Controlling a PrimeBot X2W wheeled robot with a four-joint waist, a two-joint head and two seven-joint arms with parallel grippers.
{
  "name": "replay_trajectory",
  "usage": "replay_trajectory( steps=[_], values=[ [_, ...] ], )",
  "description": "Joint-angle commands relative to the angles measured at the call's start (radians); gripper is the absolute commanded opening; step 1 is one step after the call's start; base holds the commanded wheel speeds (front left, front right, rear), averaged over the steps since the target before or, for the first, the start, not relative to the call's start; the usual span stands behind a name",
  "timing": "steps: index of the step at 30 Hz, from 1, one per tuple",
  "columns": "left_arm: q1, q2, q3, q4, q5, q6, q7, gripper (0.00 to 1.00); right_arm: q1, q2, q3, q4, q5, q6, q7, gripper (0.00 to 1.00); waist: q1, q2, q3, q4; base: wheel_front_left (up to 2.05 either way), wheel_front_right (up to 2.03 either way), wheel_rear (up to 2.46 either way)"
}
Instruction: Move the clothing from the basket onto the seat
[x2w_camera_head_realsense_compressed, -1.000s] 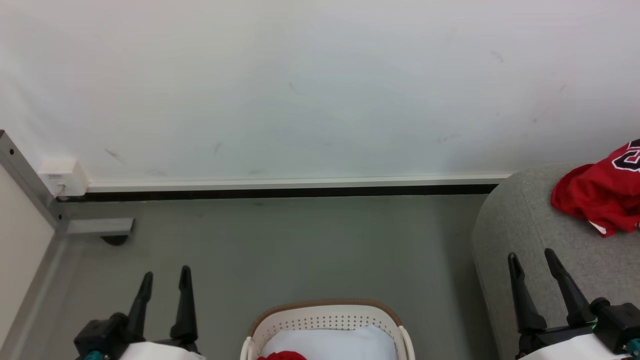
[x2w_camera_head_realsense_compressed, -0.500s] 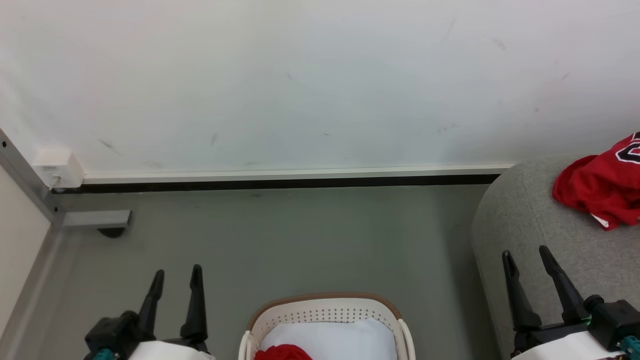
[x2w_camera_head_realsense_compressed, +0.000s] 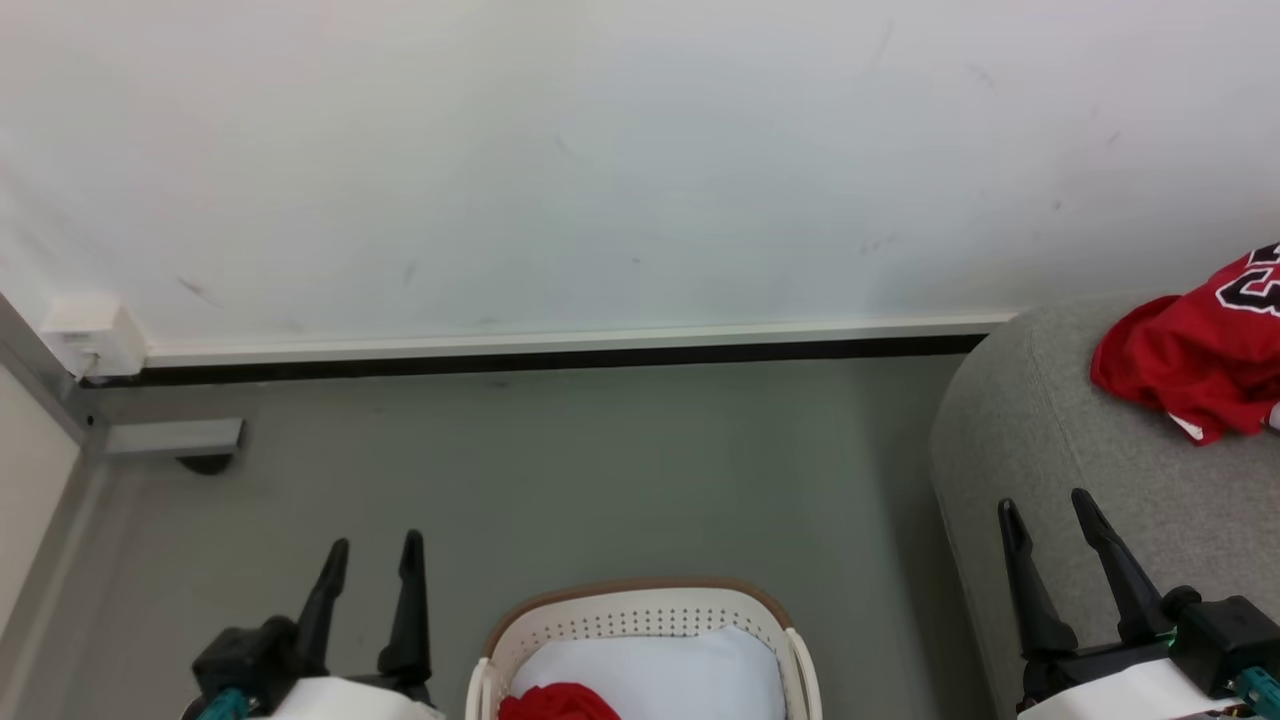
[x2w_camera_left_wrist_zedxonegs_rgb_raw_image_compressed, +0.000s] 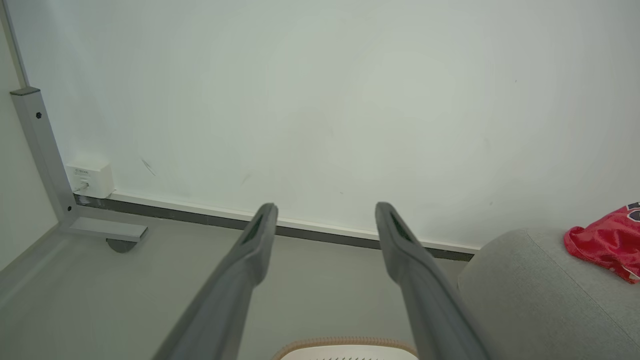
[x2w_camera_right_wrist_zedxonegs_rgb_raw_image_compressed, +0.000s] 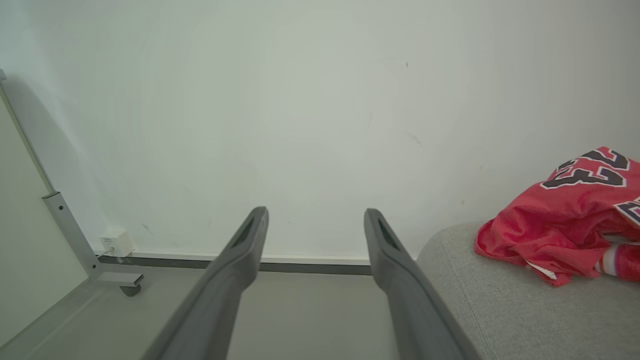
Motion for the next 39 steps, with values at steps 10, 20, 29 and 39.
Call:
replay_trajectory(
  steps=[10, 20, 29, 39],
  values=[
    [-0.155, 0.003, -0.074, 0.179, 0.057, -0.027, 0.000, 1.00, -0.087, -0.027, 0.010, -0.024, 0.005, -0.002, 0.001, 1.00, 0.0000, -0.0001, 0.150, -0.058, 0.00, 0.00, 0.00],
    [-0.404, 0.044, -0.203, 0.546, 0.153, -0.053, 0.034, 1.00, -0.183, 0.008, 0.008, -0.066, 0.008, -0.002, 0.001, 1.00, 0.0000, -0.0001, 0.382, -0.141, 0.00, 0.00, 0.00],
    [-0.582, 0.077, -0.289, 0.819, 0.194, -0.062, 0.075, 1.00, -0.251, 0.025, 0.019, -0.098, 0.012, -0.002, 0.001, 1.00, 0.0000, -0.0001, 0.547, -0.207, 0.00, 0.00, 0.00],
    [-0.719, 0.128, -0.373, 1.007, 0.234, -0.045, 0.192, 1.00, -0.297, 0.042, 0.012, -0.145, 0.009, -0.002, 0.001, 1.00, 0.0000, -0.0001, 0.701, -0.277, 0.00, 0.00, 0.00]
  ],
)
